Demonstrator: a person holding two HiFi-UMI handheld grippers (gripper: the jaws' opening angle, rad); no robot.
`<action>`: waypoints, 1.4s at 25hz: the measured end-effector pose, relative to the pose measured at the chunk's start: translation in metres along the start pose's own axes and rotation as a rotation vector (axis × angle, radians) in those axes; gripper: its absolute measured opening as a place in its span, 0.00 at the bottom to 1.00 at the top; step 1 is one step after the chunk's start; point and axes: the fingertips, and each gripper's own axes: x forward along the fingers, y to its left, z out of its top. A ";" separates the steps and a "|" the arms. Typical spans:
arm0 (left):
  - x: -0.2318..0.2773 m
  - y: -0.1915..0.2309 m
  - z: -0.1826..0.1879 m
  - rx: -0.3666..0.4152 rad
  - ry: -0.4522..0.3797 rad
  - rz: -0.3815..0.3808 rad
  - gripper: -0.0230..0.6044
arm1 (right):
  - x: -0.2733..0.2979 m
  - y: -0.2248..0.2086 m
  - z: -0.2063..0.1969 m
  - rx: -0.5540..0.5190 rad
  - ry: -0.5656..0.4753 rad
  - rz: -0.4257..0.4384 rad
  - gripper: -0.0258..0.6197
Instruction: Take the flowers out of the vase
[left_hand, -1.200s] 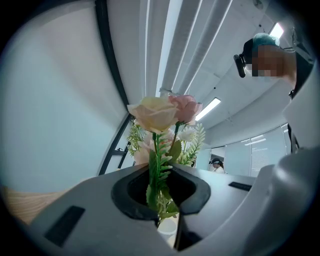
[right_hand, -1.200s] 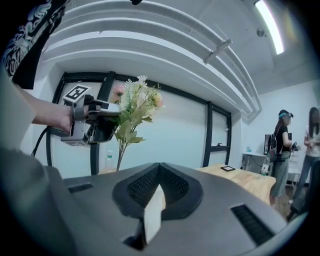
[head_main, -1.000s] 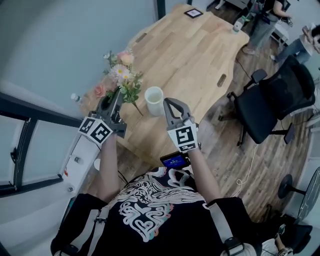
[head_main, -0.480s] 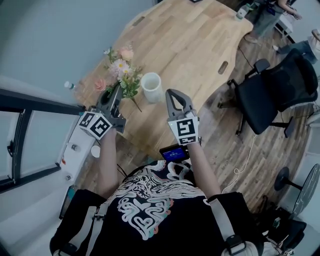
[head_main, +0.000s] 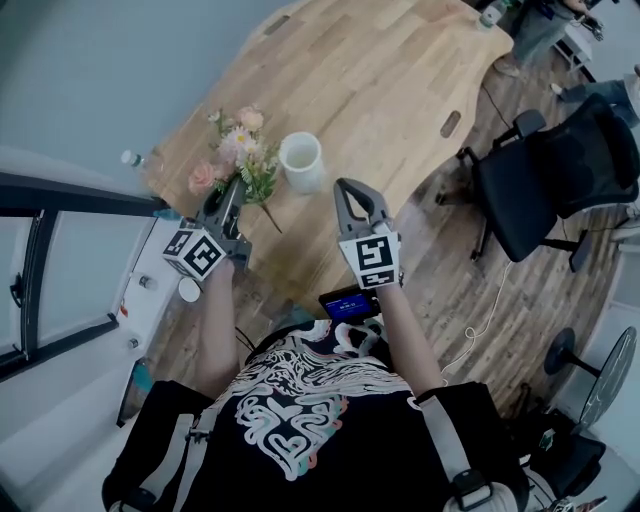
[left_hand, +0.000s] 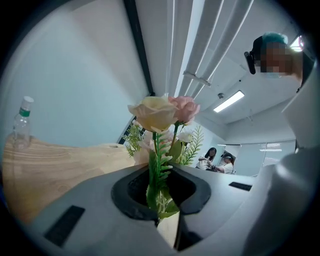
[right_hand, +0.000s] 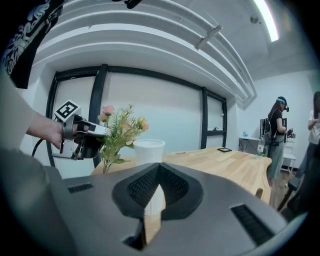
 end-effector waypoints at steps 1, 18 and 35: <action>-0.002 0.004 -0.006 -0.010 0.008 0.008 0.12 | 0.000 0.001 -0.003 0.003 0.006 0.002 0.05; -0.001 0.032 -0.079 -0.089 0.140 0.068 0.12 | -0.010 -0.004 -0.029 0.053 0.066 -0.035 0.05; 0.004 0.070 -0.134 -0.151 0.264 0.211 0.21 | -0.006 -0.008 -0.036 0.079 0.091 -0.052 0.05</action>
